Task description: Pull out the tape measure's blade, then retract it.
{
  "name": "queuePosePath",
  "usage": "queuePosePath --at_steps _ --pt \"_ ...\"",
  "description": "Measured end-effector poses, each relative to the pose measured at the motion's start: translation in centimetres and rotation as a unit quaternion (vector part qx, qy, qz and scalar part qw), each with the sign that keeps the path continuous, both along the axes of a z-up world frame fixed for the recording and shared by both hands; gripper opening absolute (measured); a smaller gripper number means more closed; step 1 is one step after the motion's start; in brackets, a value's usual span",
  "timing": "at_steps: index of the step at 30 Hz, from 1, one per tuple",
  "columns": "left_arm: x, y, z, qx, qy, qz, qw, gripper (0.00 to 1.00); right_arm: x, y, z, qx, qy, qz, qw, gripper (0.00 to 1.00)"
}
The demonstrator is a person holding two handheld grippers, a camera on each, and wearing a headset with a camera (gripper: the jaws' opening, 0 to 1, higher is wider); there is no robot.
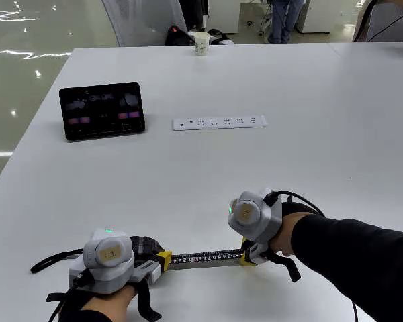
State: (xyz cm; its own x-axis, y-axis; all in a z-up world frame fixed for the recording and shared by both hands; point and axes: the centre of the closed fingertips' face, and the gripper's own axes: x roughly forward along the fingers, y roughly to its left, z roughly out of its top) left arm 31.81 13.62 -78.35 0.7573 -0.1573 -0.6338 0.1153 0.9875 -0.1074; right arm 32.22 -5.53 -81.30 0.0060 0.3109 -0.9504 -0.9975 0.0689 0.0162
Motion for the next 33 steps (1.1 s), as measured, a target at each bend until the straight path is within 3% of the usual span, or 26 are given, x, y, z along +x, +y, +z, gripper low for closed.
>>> queuePosePath --at_steps 33 --pt "0.03 -0.05 -0.11 -0.001 0.002 0.001 1.0000 0.62 -0.02 0.81 0.00 0.002 0.002 0.003 1.0000 0.11"
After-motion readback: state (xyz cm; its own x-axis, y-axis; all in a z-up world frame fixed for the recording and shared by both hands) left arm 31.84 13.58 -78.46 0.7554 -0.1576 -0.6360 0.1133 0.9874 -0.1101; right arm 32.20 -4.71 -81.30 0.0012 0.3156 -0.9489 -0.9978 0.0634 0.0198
